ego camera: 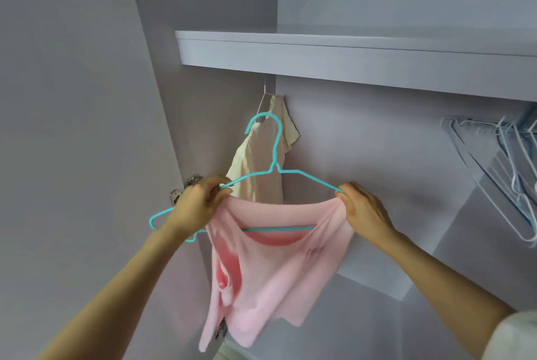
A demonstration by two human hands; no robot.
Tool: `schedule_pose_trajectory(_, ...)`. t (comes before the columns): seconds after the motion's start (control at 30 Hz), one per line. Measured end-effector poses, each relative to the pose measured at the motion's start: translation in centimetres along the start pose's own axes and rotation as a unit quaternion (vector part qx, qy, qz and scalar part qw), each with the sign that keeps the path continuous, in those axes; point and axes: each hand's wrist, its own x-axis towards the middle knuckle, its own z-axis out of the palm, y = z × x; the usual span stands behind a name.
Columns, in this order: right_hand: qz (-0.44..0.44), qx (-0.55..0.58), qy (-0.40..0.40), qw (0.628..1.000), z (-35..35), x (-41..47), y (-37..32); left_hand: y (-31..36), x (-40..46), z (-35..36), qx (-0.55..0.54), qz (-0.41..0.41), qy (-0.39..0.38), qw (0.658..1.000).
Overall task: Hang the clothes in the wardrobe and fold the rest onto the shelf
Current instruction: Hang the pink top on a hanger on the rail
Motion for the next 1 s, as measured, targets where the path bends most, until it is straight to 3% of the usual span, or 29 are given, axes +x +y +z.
schedule_pose_trajectory(0.2,0.031,0.033,-0.006,0.999,0.3,-0.7,1.0,-3.3,-1.2,-0.9,0.056,0.009,-0.053,0.997)
schedule_pose_trajectory(0.33,0.014,0.063,-0.036,0.997,0.0,-0.7,1.3,-3.9,-0.8,0.5,0.04,-0.042,-0.014,0.998)
schedule_pose_trajectory(0.5,0.011,-0.077,-0.123,0.989,-0.4,-2.5,4.5,-4.3,-0.6,2.0,0.019,-0.047,-0.018,0.999)
schedule_pose_trajectory(0.63,0.098,-0.063,-0.102,0.988,0.2,-4.8,6.1,-3.4,0.3,4.4,0.009,-0.022,-0.049,0.999)
schedule_pose_trajectory(0.83,0.191,-0.181,-0.112,0.958,-1.0,-7.0,7.7,-3.4,2.6,7.4,0.033,-0.118,-0.145,0.982)
schedule_pose_trajectory(1.0,0.276,-0.165,-0.048,0.946,-1.6,-5.3,6.4,-3.0,4.2,8.9,0.016,-0.154,-0.131,0.979)
